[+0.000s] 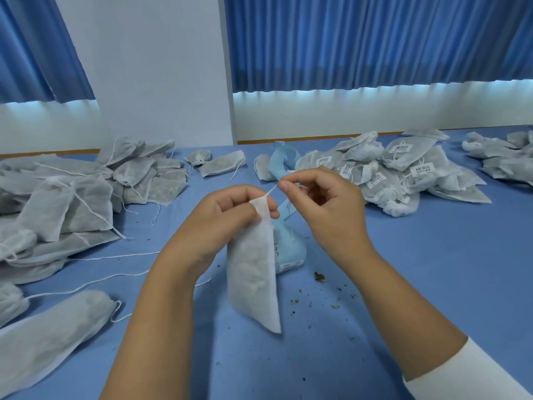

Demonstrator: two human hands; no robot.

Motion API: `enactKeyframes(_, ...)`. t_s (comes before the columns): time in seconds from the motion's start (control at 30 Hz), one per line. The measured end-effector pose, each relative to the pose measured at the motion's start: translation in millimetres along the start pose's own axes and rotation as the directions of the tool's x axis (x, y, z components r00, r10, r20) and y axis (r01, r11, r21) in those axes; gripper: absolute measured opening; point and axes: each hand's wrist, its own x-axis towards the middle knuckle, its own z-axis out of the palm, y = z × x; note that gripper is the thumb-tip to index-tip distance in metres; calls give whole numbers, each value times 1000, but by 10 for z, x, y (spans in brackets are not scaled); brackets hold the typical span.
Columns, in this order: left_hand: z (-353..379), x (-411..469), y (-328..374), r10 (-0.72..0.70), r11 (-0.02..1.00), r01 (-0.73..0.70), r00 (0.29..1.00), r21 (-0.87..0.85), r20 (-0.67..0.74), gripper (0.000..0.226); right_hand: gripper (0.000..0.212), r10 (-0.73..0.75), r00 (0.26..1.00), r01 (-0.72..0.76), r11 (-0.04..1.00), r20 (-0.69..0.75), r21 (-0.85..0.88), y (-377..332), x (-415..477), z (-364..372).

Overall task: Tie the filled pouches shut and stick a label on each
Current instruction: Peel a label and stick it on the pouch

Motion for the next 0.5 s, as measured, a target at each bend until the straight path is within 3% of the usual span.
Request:
enactKeyframes(0.2, 3, 34, 12, 9, 976, -56, 975, -209, -220, 28, 6, -69, 976, 100, 985, 207, -141, -6, -123, 162)
enactKeyframes(0.33, -101, 25, -64, 17, 997, 5, 953, 71, -301, 15, 9, -111, 911, 233, 932, 396, -276, -36, -131, 137)
enactKeyframes(0.4, -135, 7, -80, -13, 988, 52, 965, 145, -262, 12, 11, -151, 915, 268, 922, 375, -282, -58, -98, 82)
enactKeyframes(0.5, -138, -32, -59, -79, 970, 91, 995, 225, -64, 14, 10, -193, 928, 301, 894, 318, -333, -72, -23, -27)
